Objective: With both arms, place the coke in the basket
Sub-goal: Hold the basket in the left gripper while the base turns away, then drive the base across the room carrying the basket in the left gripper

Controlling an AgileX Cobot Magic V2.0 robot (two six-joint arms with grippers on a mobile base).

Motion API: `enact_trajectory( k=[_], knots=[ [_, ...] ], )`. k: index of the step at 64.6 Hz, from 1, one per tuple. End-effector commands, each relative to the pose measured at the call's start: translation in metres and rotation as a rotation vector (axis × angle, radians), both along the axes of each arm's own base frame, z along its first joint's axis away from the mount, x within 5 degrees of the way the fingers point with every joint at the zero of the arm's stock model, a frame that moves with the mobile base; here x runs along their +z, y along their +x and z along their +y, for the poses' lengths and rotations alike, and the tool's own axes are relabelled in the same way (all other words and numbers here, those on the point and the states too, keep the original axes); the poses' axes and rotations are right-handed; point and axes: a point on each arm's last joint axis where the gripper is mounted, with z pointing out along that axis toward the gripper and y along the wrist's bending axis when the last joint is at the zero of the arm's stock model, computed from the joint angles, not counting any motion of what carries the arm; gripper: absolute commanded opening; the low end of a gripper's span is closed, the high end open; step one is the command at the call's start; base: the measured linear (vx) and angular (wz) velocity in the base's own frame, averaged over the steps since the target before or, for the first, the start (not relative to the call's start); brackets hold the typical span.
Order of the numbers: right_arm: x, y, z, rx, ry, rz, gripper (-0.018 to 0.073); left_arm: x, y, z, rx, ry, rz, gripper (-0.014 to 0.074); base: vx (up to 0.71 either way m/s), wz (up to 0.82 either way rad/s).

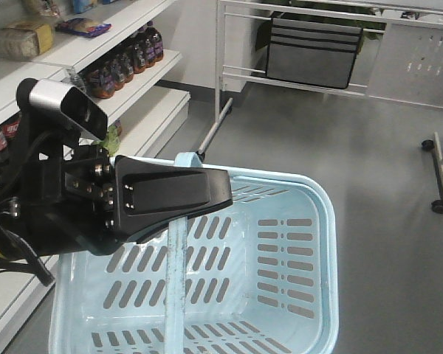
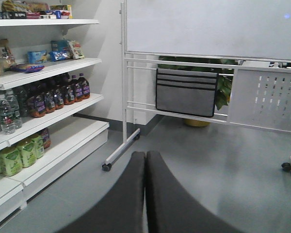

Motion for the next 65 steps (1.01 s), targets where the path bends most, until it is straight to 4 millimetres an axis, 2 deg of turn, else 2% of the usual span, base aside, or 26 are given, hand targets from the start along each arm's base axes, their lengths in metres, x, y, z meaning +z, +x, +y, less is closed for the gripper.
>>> enact_trajectory(
  k=[1,65],
  knots=[
    [0.0037,0.0014,-0.0001,-0.004,-0.008,-0.05,-0.001,0.028,-0.0184,0.005,-0.14,-0.184,-0.077,-0.0006,0.02,-0.31],
    [0.0037,0.0014,-0.0001,-0.004,-0.008,-0.05,-0.001,0.028,-0.0184,0.005,-0.14,-0.184,-0.077,-0.0006,0.11,-0.34]
  ],
)
